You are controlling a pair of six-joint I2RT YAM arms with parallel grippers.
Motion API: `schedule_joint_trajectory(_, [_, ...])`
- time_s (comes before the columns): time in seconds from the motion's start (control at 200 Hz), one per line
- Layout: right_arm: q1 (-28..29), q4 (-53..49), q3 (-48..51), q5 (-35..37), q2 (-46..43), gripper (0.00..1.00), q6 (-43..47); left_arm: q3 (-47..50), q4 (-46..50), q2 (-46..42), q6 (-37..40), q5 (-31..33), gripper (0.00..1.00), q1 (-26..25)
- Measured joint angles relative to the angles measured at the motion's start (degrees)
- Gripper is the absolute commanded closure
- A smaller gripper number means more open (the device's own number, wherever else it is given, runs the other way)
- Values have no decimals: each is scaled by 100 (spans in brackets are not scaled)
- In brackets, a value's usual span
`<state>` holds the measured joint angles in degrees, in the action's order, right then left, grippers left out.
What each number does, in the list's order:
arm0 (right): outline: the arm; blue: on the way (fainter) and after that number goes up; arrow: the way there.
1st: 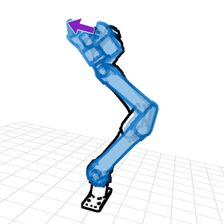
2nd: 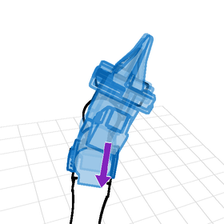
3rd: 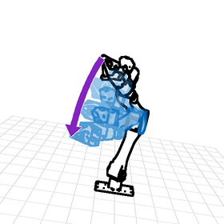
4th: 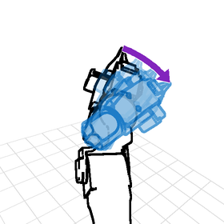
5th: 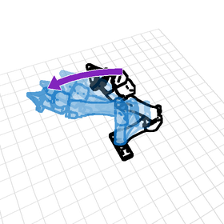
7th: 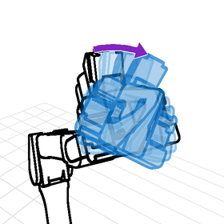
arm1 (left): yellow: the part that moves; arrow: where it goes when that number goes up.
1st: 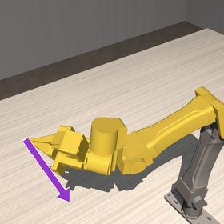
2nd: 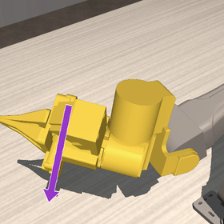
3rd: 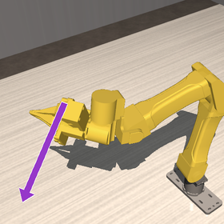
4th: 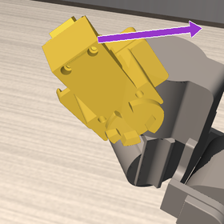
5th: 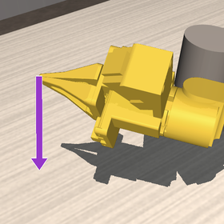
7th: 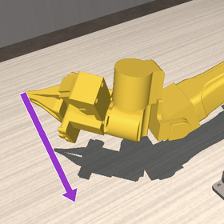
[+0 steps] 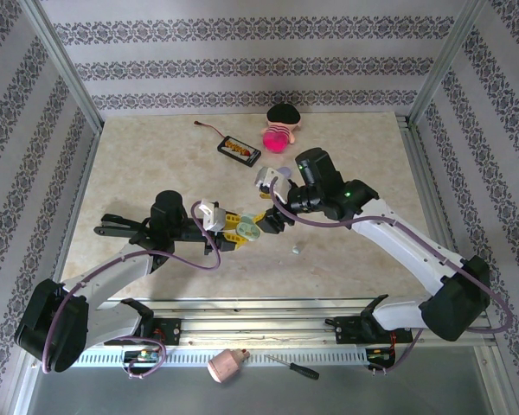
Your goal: Insert the wireless bluetooth earbuds into the charging case
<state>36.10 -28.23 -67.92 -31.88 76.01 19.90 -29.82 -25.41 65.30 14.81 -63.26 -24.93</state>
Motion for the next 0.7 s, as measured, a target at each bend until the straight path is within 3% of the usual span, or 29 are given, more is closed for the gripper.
schedule_joint_trajectory(0.295, [-2, 267, 337, -129, -422, 14, -146, 13, 0, -15, 26, 109, 77, -11])
schedule_joint_trajectory(0.51, [-247, 1005, 1043, -531, -1353, 15, -767, 103, -125, 2, 20, 442, 76, 11])
schedule_joint_trajectory(0.7, [-485, 1268, 1403, -380, -1808, 17, -1259, 109, -426, 219, -57, 514, 77, 52])
